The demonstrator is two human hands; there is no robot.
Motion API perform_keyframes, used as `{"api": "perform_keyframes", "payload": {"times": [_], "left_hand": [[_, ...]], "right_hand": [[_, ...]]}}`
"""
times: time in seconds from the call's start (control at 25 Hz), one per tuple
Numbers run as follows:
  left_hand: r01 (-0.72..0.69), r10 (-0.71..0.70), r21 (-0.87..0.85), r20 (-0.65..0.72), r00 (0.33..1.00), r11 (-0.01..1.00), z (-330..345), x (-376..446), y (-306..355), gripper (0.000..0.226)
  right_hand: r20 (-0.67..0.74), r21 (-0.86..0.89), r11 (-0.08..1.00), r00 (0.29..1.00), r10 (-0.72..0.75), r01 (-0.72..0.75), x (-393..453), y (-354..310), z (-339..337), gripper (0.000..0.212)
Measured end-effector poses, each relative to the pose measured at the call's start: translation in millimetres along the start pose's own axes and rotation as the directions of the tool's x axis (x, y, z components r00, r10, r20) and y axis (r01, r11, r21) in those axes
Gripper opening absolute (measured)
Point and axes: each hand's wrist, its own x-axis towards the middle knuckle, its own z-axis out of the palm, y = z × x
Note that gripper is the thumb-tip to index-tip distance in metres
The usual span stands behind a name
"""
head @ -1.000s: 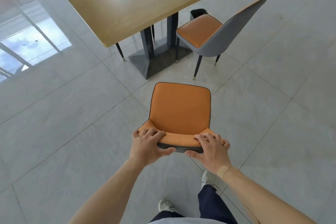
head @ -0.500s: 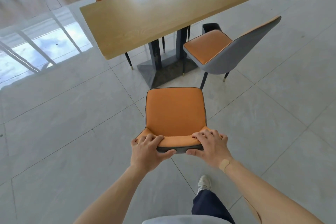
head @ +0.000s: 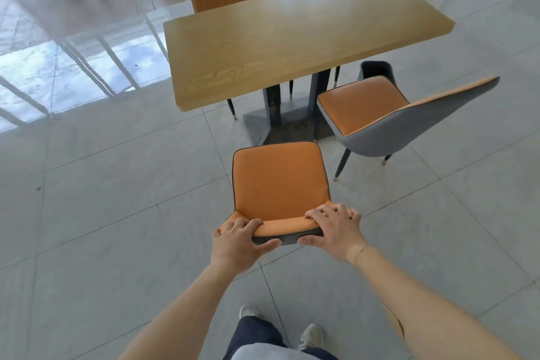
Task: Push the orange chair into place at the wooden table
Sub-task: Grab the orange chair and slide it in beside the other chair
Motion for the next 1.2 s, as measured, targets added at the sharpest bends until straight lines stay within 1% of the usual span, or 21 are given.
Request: {"api": "perform_keyframes", "payload": {"times": [0.08, 0.2, 0.4, 0.56, 0.92, 1.08, 1.2], "left_hand": [[0.019, -0.019, -0.005, 0.011, 1.000, 1.000, -4, 20, 9, 0.083], [0.025, -0.025, -0.010, -0.020, 0.999, 1.000, -8, 49, 20, 0.085], [0.039, -0.041, -0.038, -0.044, 0.998, 0.999, -18, 104, 45, 0.087], [0.044, -0.048, -0.076, -0.055, 0.997, 0.996, -24, 139, 59, 0.087], [0.090, -0.091, -0.086, -0.005, 0.996, 0.992, -43, 187, 80, 0.091], [0.113, -0.110, -0.071, 0.042, 0.993, 0.991, -48, 196, 89, 0.090], [0.136, -0.133, -0.075, 0.047, 0.990, 0.988, -48, 201, 97, 0.088]], "right_hand": [[0.007, -0.018, 1.000, 1.000, -0.018, 0.018, 19, 13, -11, 0.080], [0.016, -0.046, 0.998, 0.999, -0.042, 0.043, 49, 31, -29, 0.079], [0.053, -0.064, 0.997, 0.998, -0.028, 0.031, 103, 62, -67, 0.086], [0.083, -0.067, 0.997, 0.996, -0.023, 0.029, 137, 81, -87, 0.088], [0.095, -0.026, 0.998, 0.994, -0.059, 0.062, 187, 107, -117, 0.083], [0.121, -0.010, 0.996, 0.988, -0.092, 0.093, 195, 115, -125, 0.074], [0.125, -0.016, 0.993, 0.986, -0.112, 0.115, 201, 124, -131, 0.068]]}}
